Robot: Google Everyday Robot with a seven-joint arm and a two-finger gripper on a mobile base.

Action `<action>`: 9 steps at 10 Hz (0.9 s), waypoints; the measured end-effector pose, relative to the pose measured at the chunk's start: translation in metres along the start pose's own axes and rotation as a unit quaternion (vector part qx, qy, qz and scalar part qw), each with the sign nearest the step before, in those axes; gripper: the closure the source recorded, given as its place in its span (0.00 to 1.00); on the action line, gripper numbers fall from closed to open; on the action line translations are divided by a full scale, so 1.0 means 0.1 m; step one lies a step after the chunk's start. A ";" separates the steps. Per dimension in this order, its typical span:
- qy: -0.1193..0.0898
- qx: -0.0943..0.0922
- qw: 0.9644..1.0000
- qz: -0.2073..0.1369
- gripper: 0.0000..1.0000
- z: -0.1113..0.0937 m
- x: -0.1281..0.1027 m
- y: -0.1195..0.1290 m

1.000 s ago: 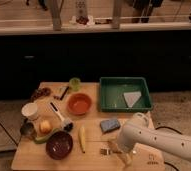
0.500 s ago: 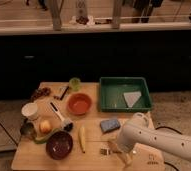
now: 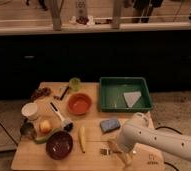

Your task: Place fork in red bowl

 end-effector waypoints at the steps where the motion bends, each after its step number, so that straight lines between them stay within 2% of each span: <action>1: -0.001 -0.001 1.000 0.000 0.20 0.00 -0.01 0.00; 7: -0.003 -0.007 1.000 0.018 0.21 0.00 -0.12 -0.07; 8: -0.003 -0.007 1.000 0.019 0.25 -0.01 -0.12 -0.06; 9: -0.003 -0.007 1.000 0.020 0.36 -0.02 -0.12 -0.06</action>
